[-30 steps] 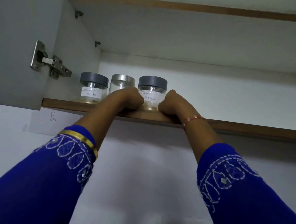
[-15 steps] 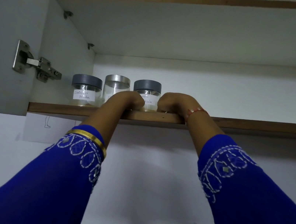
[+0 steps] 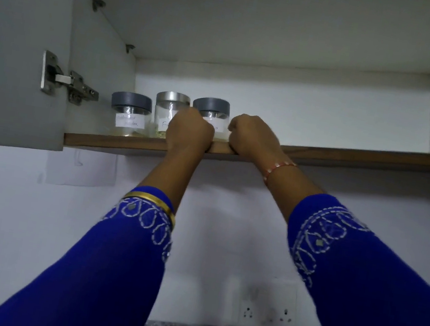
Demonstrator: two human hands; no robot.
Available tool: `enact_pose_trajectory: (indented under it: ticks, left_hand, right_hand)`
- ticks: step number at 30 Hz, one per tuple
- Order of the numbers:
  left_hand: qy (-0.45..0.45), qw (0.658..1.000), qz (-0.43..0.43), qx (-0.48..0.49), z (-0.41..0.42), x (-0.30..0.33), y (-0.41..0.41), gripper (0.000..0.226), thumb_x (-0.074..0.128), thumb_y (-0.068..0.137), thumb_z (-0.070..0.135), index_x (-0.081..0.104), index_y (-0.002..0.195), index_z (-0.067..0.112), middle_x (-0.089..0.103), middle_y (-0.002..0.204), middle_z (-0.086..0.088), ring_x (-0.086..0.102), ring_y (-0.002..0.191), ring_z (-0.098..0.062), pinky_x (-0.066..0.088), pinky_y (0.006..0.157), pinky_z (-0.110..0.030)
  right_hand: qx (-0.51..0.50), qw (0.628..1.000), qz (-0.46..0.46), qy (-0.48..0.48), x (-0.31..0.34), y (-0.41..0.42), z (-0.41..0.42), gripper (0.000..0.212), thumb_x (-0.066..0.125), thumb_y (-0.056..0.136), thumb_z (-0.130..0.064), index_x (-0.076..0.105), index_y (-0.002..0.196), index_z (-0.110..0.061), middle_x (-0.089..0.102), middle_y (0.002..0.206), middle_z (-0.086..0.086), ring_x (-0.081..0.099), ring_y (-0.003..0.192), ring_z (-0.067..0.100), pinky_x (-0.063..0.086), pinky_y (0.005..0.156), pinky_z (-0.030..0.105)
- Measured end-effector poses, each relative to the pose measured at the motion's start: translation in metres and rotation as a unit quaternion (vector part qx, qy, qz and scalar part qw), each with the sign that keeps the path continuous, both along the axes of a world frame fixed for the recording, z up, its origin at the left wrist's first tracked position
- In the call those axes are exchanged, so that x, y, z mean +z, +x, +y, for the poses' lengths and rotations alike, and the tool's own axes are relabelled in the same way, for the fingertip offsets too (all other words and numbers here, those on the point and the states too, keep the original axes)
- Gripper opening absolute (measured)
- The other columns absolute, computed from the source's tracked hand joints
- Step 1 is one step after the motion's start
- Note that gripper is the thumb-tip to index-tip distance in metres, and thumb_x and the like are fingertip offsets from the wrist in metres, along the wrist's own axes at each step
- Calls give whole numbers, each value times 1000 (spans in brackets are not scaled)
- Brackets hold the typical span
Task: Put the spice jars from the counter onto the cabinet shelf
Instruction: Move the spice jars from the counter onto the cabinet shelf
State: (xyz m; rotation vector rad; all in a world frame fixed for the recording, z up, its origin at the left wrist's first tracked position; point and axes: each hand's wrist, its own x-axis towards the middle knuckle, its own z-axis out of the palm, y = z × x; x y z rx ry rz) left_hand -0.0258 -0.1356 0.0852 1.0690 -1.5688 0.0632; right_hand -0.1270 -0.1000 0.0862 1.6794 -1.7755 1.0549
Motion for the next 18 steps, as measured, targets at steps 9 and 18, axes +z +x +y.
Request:
enact_pose_trajectory:
  ticks: [9,18]
  left_hand:
    - [-171,975,-15,-141,38,-84,2,38,34,89,10,57,117,-2,61,117,-19,55,109,-30,39,98,-33]
    - [-4,952,8,-306,122,-225,-8,35,36,98,9,52,128,4,54,135,-12,48,127,-21,23,97,-6]
  right_hand:
    - [-4,999,40,-22,-71,-9,61,50,43,93,-5,37,142,-9,32,152,13,23,143,29,13,119,43]
    - [-7,998,-41,56,-232,-29,170,48,44,97,-10,35,144,-13,25,156,6,17,147,24,15,119,35]
